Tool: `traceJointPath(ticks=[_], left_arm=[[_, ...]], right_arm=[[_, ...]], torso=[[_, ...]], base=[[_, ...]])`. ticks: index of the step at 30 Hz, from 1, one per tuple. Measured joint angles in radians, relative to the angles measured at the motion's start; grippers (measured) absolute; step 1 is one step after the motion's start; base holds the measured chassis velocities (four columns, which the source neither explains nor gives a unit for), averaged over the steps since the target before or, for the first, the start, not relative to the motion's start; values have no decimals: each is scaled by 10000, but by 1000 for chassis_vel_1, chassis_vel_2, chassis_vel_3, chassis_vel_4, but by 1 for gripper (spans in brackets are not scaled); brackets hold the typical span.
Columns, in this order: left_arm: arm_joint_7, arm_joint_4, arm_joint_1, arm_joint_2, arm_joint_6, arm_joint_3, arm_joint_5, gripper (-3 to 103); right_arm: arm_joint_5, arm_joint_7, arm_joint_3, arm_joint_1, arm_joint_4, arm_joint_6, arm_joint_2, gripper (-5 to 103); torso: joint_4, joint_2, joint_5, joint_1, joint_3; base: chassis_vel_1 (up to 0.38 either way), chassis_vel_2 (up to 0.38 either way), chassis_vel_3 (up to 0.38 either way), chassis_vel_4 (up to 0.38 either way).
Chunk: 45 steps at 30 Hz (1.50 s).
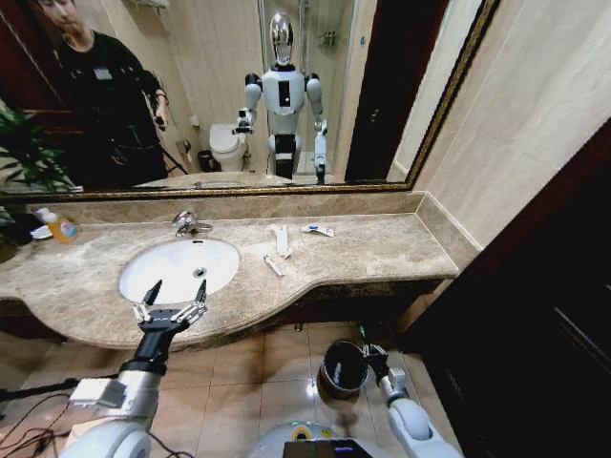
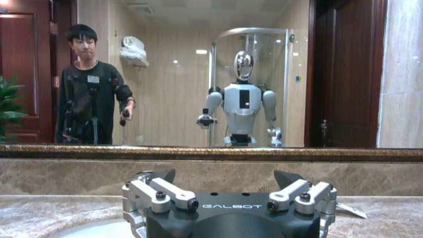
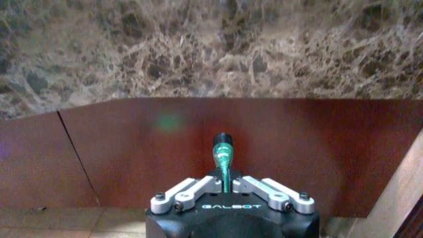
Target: Pick up the trash from the sink and place it in the trash bin.
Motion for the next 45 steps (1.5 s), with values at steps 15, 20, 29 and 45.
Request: traceJointPath(ticks=[15, 20, 29, 45], left_arm=[[0, 0, 0, 0, 0, 0, 0, 100], [0, 0, 0, 0, 0, 0, 0, 100], [0, 1, 0, 0, 0, 0, 0, 100], [0, 0, 0, 0, 0, 0, 0, 100]], right_arm=[[-4, 151, -461, 1276, -1957, 94, 330, 3], [-5, 208, -534, 1597, -2644, 228, 386, 3], [-198, 138, -600, 1961, -3979, 1035, 649, 3], [-301, 240, -604, 2041, -4602, 1613, 914, 44]], torso=[[1, 0, -1, 0, 0], [1, 0, -2, 0, 0], [0, 0, -3, 0, 0], [0, 0, -2, 0, 0]], base=[[0, 0, 0, 0], [0, 0, 0, 0], [0, 0, 0, 0], [0, 0, 0, 0]])
